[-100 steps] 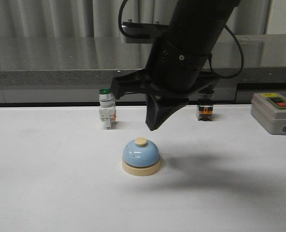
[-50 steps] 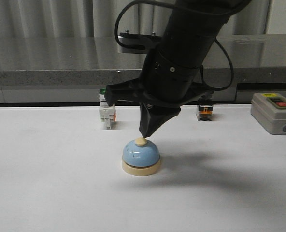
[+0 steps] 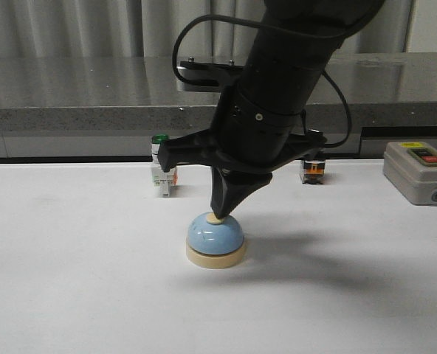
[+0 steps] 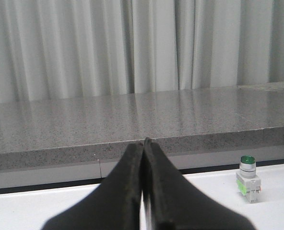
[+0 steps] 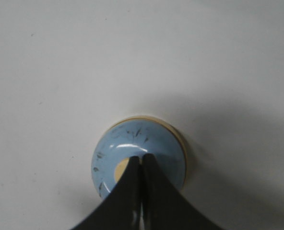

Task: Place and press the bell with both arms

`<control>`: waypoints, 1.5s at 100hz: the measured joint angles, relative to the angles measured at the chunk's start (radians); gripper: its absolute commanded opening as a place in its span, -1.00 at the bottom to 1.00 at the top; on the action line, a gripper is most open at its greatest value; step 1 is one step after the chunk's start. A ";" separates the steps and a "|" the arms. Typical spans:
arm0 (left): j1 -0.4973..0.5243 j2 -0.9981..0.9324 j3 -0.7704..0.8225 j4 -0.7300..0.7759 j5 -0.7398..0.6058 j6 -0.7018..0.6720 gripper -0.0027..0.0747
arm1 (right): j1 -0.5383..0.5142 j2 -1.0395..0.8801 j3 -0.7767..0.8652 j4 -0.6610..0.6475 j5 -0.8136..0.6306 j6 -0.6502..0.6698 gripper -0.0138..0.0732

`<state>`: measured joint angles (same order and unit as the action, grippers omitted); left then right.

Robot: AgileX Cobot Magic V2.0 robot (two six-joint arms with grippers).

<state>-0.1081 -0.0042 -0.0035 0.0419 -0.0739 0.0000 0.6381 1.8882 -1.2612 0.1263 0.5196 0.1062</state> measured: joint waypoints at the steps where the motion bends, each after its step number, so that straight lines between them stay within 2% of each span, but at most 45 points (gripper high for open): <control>1: 0.000 0.000 0.000 0.000 0.000 0.000 -0.99 | 0.000 0.000 0.000 0.000 0.000 0.000 -0.83; 22: 0.000 0.000 0.000 0.000 0.000 0.000 -0.99 | 0.000 -0.011 0.000 0.000 0.015 0.000 -0.83; 39: 0.000 0.000 0.000 0.000 0.000 0.000 -0.99 | -0.004 -0.100 0.000 -0.010 0.008 0.000 -0.83; 67: 0.000 0.000 0.000 0.000 0.000 0.000 -0.99 | -0.113 -0.282 0.035 -0.045 -0.013 0.000 -0.83; 112: 0.000 0.000 0.000 0.000 0.000 0.000 -0.99 | -0.395 -0.711 0.403 -0.089 -0.144 0.000 -0.83; 132: 0.000 0.000 0.000 0.000 0.000 0.000 -0.99 | -0.423 -0.962 0.582 -0.091 -0.238 0.000 -0.83; 150: 0.000 0.000 0.000 0.000 0.000 0.000 -0.99 | -0.423 -1.176 0.718 -0.091 -0.263 0.000 -0.83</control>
<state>-0.1081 -0.0042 -0.0035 0.0419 -0.0739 0.0000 0.2153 0.7120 -0.5427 0.0349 0.2564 0.1062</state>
